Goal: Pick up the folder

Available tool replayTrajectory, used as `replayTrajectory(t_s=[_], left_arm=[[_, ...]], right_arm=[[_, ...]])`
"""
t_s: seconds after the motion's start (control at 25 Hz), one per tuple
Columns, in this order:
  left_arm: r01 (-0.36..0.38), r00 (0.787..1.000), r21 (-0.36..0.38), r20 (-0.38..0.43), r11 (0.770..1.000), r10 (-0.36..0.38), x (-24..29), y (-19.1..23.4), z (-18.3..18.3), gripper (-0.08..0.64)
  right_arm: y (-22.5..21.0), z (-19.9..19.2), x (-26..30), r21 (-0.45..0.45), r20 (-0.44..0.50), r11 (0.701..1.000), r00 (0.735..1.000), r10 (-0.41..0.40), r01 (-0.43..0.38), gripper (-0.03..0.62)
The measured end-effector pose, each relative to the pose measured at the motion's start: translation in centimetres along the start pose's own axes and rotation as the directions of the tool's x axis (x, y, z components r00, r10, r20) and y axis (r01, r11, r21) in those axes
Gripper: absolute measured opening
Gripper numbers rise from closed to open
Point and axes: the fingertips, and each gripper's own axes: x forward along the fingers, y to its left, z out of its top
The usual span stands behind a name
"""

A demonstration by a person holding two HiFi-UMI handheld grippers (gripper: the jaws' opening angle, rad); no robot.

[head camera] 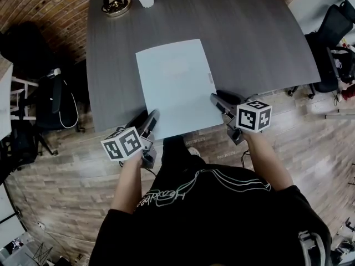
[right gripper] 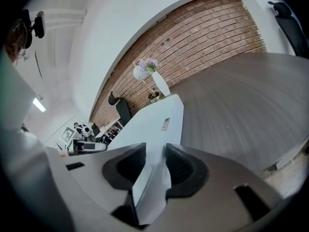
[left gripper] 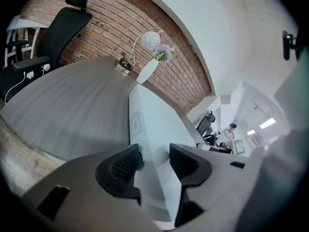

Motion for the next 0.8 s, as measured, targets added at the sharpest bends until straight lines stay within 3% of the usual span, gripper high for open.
replayTrajectory(t_s=[0.56,0.8], left_arm=[[-0.012,1.0,-0.007,0.022,1.0,0.012,-1.3,-0.8,-2.1,0.196],[0.019,0.999,0.016,0.03,1.0,-0.02,-1.5,-1.0,-1.9,0.196]], right_arm=[[0.8,-1.7,-1.6,-0.019,-0.031,1.0,0.999,0.024,-0.024,0.107],[0.9,-1.5,-1.7,-0.035,-0.029,0.997,0.998,0.064,-0.065,0.114]])
